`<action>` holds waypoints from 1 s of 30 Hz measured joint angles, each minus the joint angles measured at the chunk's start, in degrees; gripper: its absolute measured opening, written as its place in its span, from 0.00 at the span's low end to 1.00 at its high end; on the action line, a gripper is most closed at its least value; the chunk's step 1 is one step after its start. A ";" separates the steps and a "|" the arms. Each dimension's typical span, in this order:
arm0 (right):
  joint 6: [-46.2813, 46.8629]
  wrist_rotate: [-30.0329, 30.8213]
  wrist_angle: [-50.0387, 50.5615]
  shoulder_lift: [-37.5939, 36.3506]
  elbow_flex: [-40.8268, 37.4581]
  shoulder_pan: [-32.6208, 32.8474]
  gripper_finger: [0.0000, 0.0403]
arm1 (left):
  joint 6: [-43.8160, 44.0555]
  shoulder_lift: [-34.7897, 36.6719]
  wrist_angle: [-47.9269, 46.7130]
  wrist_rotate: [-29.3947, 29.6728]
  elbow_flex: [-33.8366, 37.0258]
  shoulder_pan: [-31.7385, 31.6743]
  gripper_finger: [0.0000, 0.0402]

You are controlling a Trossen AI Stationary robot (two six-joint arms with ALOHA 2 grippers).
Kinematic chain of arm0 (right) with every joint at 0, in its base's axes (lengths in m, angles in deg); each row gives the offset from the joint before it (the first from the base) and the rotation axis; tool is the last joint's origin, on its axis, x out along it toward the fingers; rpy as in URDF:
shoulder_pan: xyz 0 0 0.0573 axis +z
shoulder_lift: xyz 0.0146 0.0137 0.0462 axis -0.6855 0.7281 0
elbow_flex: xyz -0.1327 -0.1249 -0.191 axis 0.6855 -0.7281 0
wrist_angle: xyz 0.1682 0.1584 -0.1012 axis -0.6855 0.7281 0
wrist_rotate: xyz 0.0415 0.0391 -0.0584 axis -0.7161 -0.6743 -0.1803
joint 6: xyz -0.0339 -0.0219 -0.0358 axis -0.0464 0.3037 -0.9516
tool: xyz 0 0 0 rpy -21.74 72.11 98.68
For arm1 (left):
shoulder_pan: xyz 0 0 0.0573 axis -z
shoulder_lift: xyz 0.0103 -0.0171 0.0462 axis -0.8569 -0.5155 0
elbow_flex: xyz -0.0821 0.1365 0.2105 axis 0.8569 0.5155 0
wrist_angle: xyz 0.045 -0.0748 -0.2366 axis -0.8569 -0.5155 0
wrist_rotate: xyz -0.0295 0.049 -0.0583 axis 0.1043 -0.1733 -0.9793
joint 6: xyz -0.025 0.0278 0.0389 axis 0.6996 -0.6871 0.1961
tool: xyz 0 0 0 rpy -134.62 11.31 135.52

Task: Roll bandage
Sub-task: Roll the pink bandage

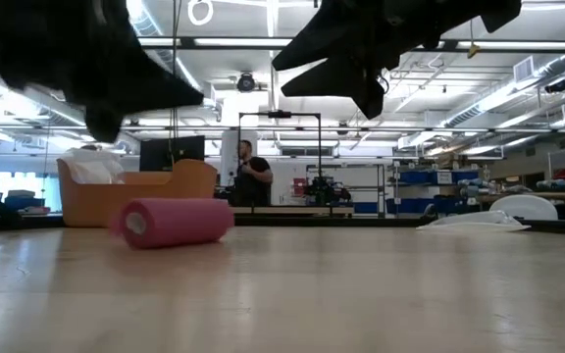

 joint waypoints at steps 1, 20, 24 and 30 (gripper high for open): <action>-0.27 0.00 0.00 0.00 0.00 0.00 0.39 | -1.00 2.50 -2.35 0.98 0.00 0.50 0.00; -14.07 -3.08 2.19 4.98 -0.04 0.20 0.13 | 12.67 7.55 -25.66 -4.78 0.04 1.57 0.00; -21.24 -2.82 4.79 5.66 -0.07 2.14 0.17 | 7.26 3.80 -19.00 -7.74 -0.49 -0.19 0.00; -23.44 -4.16 5.24 6.75 0.61 2.11 0.29 | 1.71 -1.99 -16.82 -13.61 -4.82 -4.73 0.00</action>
